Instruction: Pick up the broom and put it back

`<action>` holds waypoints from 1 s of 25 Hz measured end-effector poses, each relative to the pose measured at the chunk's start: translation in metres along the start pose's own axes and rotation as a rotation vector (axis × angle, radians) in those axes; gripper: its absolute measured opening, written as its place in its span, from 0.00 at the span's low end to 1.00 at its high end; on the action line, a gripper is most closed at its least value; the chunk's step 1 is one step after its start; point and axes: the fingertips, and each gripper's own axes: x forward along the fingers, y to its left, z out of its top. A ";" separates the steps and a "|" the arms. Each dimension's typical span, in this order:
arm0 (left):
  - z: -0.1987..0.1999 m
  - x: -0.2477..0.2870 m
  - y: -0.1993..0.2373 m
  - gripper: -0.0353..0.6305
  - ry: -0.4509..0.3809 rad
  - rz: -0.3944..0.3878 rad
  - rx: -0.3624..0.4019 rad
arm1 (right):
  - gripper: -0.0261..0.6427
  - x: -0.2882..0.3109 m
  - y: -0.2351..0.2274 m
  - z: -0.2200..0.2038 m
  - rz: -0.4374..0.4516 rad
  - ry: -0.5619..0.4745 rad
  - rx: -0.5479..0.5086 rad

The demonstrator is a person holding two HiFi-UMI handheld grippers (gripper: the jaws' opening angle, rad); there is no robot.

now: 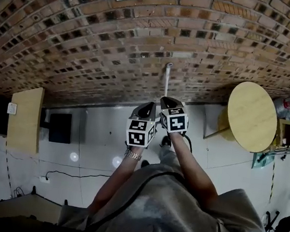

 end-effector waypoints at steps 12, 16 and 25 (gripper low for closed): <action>-0.046 -0.075 -0.039 0.06 -0.009 -0.053 -0.046 | 0.04 -0.104 0.082 -0.043 0.013 -0.017 -0.048; -0.038 -0.078 -0.047 0.06 -0.025 -0.045 -0.022 | 0.04 -0.113 0.079 -0.037 0.040 -0.036 -0.028; -0.030 -0.065 -0.070 0.06 -0.022 -0.040 0.030 | 0.04 -0.131 0.059 -0.023 0.069 -0.078 -0.011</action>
